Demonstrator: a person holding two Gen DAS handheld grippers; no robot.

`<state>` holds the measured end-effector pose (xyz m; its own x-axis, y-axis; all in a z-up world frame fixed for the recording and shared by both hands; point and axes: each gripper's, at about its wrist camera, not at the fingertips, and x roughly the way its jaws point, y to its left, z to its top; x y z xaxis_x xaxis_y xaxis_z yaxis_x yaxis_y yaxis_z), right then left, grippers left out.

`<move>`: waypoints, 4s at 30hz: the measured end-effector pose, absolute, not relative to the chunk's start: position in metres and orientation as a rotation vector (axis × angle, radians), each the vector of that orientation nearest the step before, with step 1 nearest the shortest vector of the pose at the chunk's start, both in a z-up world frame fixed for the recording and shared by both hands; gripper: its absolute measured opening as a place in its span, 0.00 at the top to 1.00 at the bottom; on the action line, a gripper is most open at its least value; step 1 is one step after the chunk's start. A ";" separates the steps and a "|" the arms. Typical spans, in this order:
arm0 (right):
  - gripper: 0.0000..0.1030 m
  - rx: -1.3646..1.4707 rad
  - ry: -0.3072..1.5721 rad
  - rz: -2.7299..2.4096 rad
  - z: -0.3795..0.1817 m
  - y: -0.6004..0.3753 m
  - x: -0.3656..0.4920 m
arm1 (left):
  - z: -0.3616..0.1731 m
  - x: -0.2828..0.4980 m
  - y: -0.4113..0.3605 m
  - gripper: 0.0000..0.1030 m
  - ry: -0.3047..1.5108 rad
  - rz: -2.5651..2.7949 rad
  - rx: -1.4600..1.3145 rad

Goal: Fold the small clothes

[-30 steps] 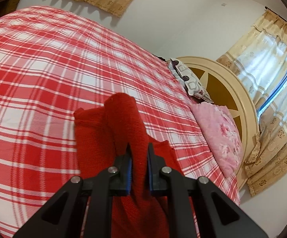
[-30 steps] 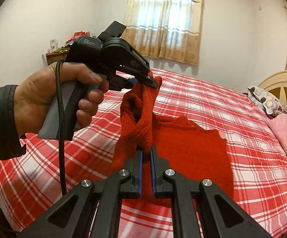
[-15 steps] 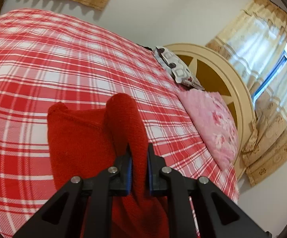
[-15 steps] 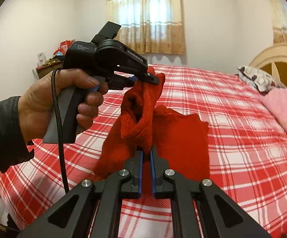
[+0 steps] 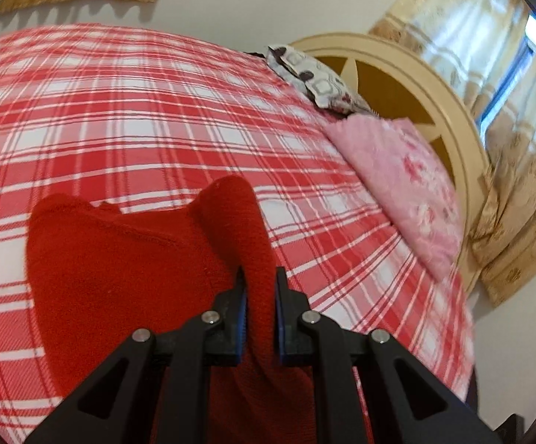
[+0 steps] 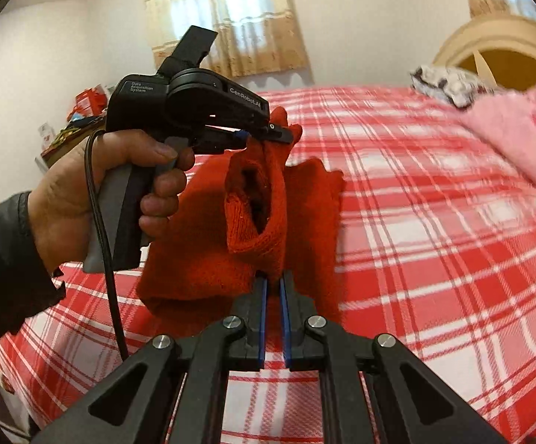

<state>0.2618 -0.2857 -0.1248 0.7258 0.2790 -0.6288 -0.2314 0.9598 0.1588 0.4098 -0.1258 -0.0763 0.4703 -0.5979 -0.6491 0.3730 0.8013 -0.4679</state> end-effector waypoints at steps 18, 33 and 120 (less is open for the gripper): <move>0.94 0.298 0.758 0.129 -0.142 -0.343 0.263 | -0.070 0.330 -0.104 0.34 0.642 -0.523 0.055; 0.63 0.066 0.857 0.281 -0.132 -0.276 0.341 | -0.121 0.299 -0.068 0.20 0.701 -0.446 0.011; 0.64 0.606 0.979 0.600 -0.200 -0.347 0.489 | -0.144 0.309 -0.074 0.17 0.863 -0.613 -0.103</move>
<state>0.4888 -0.3475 -0.1999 0.4280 0.7025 -0.5685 -0.1881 0.6846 0.7043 0.3093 -0.0737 -0.1441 0.4902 -0.5446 -0.6805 0.4635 0.8241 -0.3257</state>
